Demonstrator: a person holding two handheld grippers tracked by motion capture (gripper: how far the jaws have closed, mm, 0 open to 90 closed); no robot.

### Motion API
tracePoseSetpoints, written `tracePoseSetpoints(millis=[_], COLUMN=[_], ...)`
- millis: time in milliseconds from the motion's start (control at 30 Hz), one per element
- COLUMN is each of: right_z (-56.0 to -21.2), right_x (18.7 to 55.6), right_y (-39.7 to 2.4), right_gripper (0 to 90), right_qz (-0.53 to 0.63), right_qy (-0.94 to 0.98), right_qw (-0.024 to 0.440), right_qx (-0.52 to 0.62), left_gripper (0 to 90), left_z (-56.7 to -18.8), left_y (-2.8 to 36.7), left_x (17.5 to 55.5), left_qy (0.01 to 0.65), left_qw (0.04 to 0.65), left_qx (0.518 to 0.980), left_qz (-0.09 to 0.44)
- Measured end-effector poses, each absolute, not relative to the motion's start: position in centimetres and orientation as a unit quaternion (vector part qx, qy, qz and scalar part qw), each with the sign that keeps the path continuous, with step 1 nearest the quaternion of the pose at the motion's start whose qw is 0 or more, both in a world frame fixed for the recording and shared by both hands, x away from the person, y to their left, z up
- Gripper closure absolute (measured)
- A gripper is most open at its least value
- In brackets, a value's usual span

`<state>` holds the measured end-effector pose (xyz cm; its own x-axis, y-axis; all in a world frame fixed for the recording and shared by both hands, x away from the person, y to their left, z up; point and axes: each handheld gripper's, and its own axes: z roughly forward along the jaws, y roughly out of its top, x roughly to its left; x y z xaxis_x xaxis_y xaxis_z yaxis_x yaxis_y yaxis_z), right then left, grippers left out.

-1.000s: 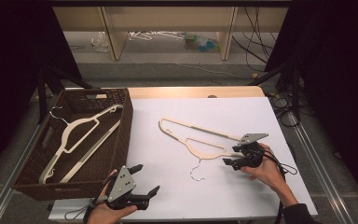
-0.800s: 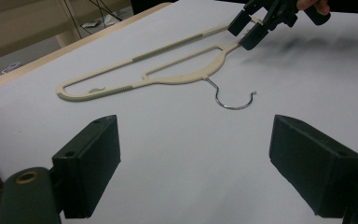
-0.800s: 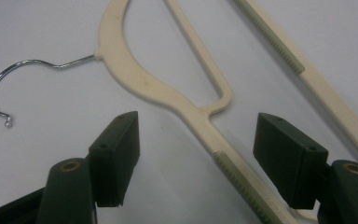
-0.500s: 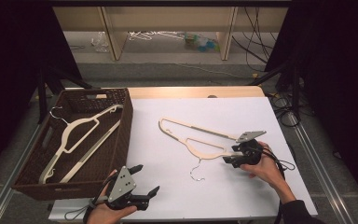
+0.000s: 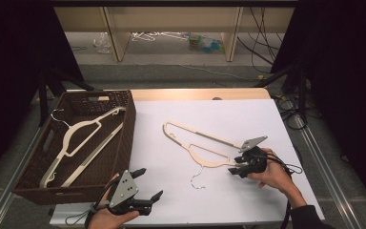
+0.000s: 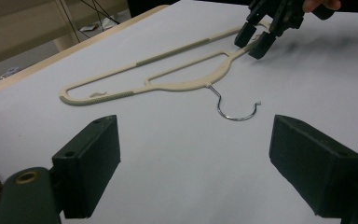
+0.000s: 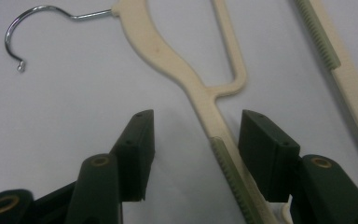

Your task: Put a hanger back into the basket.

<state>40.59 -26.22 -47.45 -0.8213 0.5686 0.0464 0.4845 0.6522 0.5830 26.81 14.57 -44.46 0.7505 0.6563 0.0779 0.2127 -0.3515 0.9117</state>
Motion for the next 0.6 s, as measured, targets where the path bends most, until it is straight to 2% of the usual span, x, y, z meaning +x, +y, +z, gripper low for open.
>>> tracePoseSetpoints(millis=[100, 367, 600], right_z=[-47.2, -46.6, -46.3], right_x=[39.9, 38.0, 37.4], right_y=[-26.2, -25.5, -25.1], right_gripper=[54.9, 67.2, 77.4], right_qz=[0.286, 0.246, 0.226], right_qy=[0.918, 0.952, 0.961], right_qw=[0.057, 0.031, 0.006], right_qx=[0.268, 0.182, 0.158], left_gripper=[16.4, 16.7, 17.0], left_z=[-44.5, -44.4, -44.5], left_y=[14.6, 14.7, 14.6], left_x=[26.8, 26.7, 26.7], left_qy=[0.275, 0.270, 0.266], left_qw=[0.502, 0.499, 0.496], left_qx=[0.790, 0.793, 0.796], left_qz=[0.222, 0.224, 0.221])
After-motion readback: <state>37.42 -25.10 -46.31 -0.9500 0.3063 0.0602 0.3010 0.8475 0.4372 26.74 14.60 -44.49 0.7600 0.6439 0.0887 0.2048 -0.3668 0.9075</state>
